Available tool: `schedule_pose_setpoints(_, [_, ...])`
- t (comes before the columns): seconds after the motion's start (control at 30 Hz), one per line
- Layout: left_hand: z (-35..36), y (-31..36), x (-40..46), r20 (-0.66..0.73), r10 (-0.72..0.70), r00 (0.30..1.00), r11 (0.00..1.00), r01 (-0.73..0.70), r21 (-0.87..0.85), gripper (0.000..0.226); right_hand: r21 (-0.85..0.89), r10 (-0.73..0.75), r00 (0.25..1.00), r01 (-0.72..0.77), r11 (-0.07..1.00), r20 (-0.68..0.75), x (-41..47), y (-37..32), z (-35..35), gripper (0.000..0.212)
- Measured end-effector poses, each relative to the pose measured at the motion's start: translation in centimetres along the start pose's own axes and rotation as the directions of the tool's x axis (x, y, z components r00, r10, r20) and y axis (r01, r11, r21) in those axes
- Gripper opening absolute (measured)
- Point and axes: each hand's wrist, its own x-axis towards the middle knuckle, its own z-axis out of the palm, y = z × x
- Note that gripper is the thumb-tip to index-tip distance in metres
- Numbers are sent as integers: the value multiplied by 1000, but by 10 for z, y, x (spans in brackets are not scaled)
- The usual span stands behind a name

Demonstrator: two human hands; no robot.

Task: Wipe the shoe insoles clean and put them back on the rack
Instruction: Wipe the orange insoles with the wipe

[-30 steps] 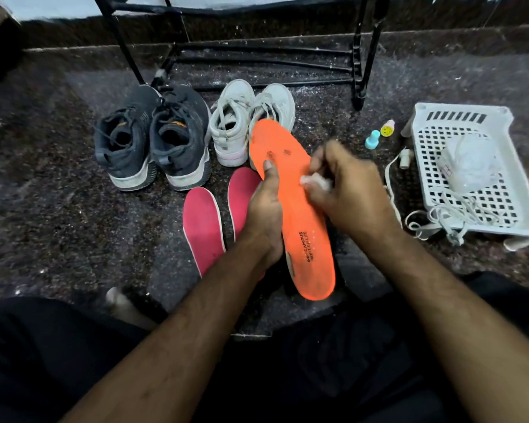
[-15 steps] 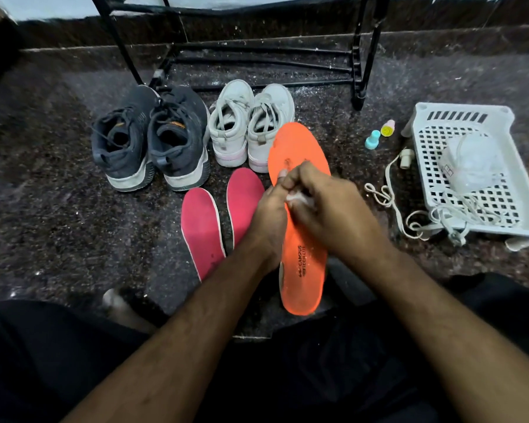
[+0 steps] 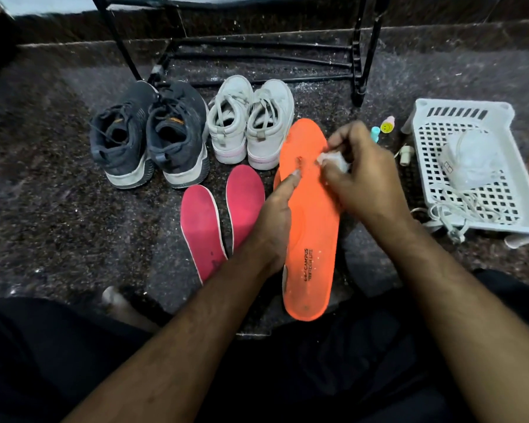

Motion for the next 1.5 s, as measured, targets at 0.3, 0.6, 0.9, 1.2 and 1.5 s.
schedule_pose_setpoints(0.3, [-10,-4,9,-77,46,996,999,-44,22,34,3,-120,975,121,993,185,-18,-7,11,31])
schedule_pose_setpoints(0.6, [-28,-13,59,-114,293,949,952,-301,-52,39,-80,-199,972,210,974,123,-2,-2,13,27])
schedule_pose_setpoints(0.9, [-26,-7,46,-212,277,937,880,-159,447,52,-155,-157,978,178,972,140,4,2,7,17])
schedule_pose_setpoints(1.2, [0,2,-7,-138,148,979,955,-106,276,17,-166,-110,990,124,978,90,5,7,1,17])
schedule_pose_setpoints(1.5, [0,8,-5,-223,193,955,962,-140,235,15,-211,-58,997,68,975,53,-2,2,7,16])
